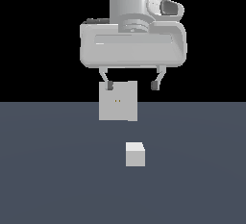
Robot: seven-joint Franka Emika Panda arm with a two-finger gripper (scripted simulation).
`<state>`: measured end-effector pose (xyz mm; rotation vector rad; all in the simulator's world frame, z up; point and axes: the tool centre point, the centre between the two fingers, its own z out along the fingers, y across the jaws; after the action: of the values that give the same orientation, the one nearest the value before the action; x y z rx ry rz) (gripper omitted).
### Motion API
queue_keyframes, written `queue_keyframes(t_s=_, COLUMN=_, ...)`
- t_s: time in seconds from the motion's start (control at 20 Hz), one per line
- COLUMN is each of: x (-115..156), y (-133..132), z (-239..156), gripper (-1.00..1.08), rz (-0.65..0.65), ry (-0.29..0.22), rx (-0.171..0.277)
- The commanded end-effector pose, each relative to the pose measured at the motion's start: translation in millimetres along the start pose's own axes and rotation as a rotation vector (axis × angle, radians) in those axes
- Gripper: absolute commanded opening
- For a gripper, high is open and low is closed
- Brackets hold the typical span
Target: Plug the charger into the wall socket.
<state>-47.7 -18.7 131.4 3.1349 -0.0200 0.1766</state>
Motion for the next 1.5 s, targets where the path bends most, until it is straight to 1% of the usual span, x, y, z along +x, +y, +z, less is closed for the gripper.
queue_keyframes(t_s=0.0, x=-11.4, y=0.2, z=11.3, gripper=1.0, rz=-0.001, ry=0.015, rx=0.0)
queue_keyframes(t_s=0.3, x=-33.4, y=0.7, z=36.0, gripper=1.0, rz=-0.002, ry=0.047, rx=0.0)
queue_keyframes(t_s=0.6, x=-46.8, y=1.0, z=53.2, gripper=1.0, rz=-0.004, ry=0.068, rx=0.001)
queue_keyframes(t_s=0.95, x=-52.9, y=1.2, z=62.9, gripper=1.0, rz=-0.004, ry=0.078, rx=0.001)
queue_keyframes(t_s=1.2, x=-53.2, y=1.2, z=64.0, gripper=1.0, rz=-0.004, ry=0.077, rx=0.001)
queue_keyframes(t_s=1.45, x=-55.0, y=1.1, z=75.9, gripper=1.0, rz=-0.004, ry=0.077, rx=0.001)
